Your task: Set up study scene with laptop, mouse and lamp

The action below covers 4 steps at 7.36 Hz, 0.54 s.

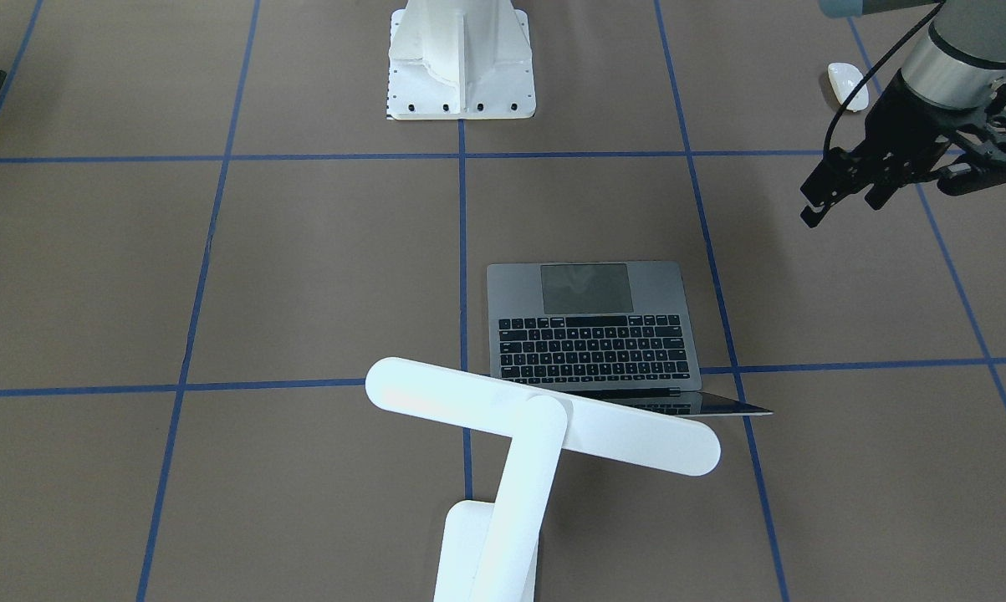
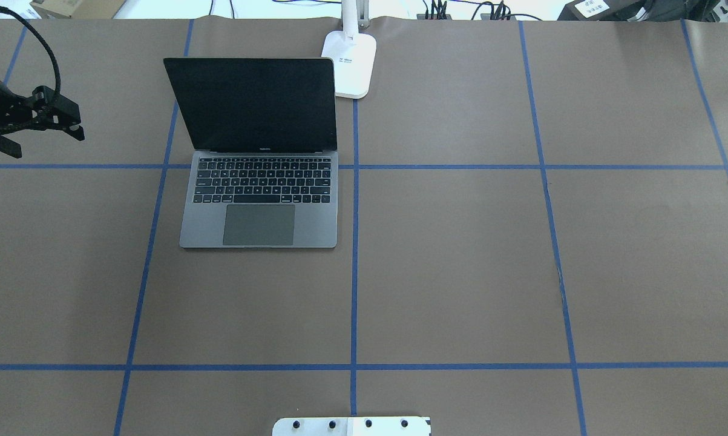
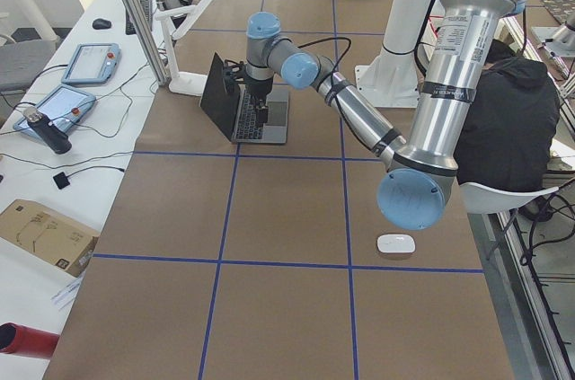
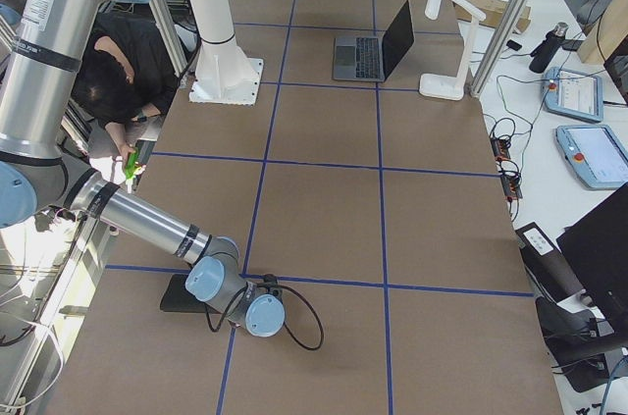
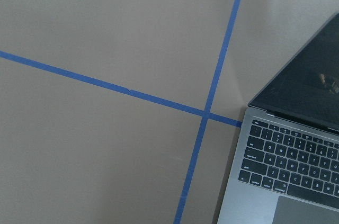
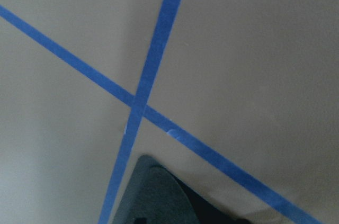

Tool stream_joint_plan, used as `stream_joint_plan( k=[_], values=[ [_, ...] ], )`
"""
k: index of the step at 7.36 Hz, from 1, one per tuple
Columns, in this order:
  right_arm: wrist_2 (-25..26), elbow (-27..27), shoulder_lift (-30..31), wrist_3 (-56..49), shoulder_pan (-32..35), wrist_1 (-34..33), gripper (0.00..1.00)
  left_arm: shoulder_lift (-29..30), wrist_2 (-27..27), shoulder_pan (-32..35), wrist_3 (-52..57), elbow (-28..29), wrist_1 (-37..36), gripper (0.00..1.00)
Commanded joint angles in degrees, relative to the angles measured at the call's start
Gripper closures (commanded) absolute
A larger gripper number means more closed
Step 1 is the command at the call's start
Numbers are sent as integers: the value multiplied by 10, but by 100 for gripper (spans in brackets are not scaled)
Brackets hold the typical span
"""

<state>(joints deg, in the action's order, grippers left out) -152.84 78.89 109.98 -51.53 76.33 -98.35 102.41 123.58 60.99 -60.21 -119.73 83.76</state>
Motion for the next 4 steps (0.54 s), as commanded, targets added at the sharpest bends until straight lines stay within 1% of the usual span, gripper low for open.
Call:
stream_joint_plan(
  k=[1,2,3,4],
  values=[
    [-17,1,2,1,0,-2,100,0,0,-1,-1,-1,0,0],
    [-35,12,2,2,0,-14,100,0,0,-2,-2,0,0,0],
    [-67,36,1,7,0,-34,100,0,0,-3,-2,2,0,0],
    [-79,82,1,38,0,-83,100,0,0,-3,-2,4,0,0]
  ],
)
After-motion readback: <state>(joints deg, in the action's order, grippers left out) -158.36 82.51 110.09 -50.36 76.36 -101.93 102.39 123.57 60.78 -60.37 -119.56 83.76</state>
